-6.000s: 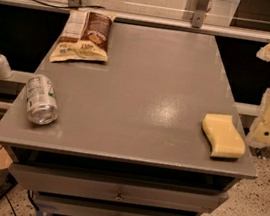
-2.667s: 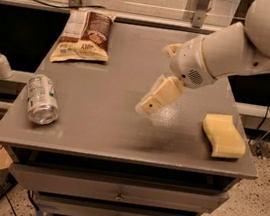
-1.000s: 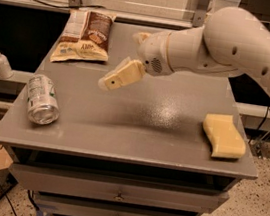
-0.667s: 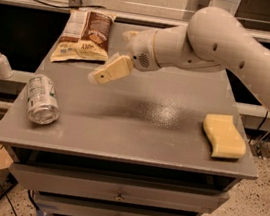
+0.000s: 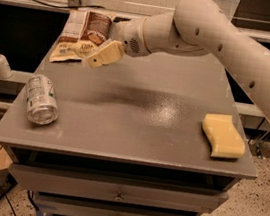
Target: Pick brown chip bag
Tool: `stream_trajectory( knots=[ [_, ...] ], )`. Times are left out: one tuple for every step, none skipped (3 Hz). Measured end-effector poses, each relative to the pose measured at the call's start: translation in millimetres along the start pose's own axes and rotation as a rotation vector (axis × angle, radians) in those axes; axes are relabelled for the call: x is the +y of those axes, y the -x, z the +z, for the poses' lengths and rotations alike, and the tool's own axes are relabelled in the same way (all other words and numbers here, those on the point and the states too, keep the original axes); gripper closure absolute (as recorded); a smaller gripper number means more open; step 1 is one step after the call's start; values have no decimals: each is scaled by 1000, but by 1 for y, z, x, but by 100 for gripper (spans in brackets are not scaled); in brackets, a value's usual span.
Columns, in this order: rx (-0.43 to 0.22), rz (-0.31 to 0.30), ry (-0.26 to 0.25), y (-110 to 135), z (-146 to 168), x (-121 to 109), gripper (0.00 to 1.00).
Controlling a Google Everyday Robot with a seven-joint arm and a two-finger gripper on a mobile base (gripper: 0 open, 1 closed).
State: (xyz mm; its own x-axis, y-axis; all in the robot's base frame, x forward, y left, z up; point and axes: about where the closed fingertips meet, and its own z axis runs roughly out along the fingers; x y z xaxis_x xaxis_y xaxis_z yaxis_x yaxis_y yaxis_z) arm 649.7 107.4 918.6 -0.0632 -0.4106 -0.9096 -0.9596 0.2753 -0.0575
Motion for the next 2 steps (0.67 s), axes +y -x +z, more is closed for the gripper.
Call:
stream_trajectory(
  knots=[
    [-17,1,-16,-7,13,-4,0],
    [-41,44,-46,-19,30,-19,0]
  ],
)
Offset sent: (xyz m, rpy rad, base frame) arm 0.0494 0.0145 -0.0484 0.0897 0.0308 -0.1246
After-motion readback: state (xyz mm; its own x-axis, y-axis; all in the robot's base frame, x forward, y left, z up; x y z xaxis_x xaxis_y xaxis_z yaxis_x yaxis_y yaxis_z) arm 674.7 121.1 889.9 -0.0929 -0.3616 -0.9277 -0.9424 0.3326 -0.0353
